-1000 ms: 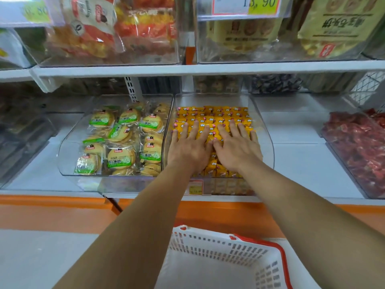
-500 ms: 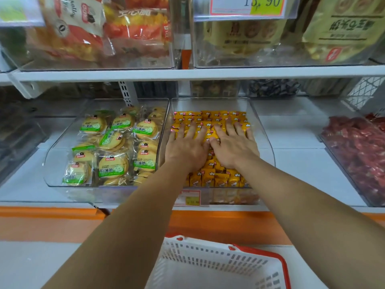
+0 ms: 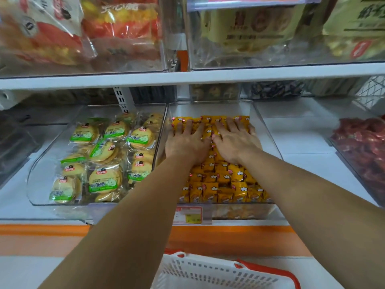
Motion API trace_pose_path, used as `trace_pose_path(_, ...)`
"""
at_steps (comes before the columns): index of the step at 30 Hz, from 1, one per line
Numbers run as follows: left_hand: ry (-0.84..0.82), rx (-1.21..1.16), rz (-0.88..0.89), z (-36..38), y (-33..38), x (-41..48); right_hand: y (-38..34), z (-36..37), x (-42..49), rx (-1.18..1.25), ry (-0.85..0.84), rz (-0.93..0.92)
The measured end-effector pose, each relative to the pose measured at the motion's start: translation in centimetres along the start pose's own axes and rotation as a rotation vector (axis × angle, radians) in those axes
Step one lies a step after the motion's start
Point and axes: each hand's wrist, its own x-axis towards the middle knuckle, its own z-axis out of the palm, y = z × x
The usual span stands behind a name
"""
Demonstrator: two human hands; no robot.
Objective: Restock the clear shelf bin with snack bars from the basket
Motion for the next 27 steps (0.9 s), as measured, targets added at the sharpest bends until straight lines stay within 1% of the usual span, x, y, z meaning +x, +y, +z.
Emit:
trace_pose_path(5, -0.019, 0.028, -0.001, -0.7, 0.5, -0.3, 0.0, -0.8, 0.0, -0.011, -0.014, -0.002)
trace_pose_path(9, 0.055, 0.034, 0.012, -1.2, 0.5, 0.2, 0.0, -1.3, 0.5, 0.025, 0.02, -0.008)
trace_pose_path(17, 0.067, -0.008, 0.044, -0.2, -0.3, 1.6, -0.1, -0.8, 1.7, 0.04, -0.036, 0.043)
trace_pose_path(20, 0.039, -0.043, 0.036, -0.6, -0.3, 1.5, -0.1, -0.9, 1.5, 0.043, -0.064, 0.041)
trace_pose_path(23, -0.063, -0.058, 0.03, -2.2, 0.0, 0.6, 0.1, -2.1, 0.8, 0.117, -0.128, 0.045)
trace_pose_path(24, -0.081, -0.087, 0.023, -3.0, 0.1, -0.1, 0.1, -3.0, 0.4, 0.172, -0.14, 0.045)
trace_pose_path(25, -0.066, -0.142, 0.021, -3.8, 0.3, -1.0, 0.0, -4.0, -0.2, 0.225, -0.123, 0.033)
trace_pose_path(27, 0.057, -0.313, 0.043, -5.0, 0.6, -4.2, -0.2, -5.9, -2.8, 0.254, -0.004, -0.039)
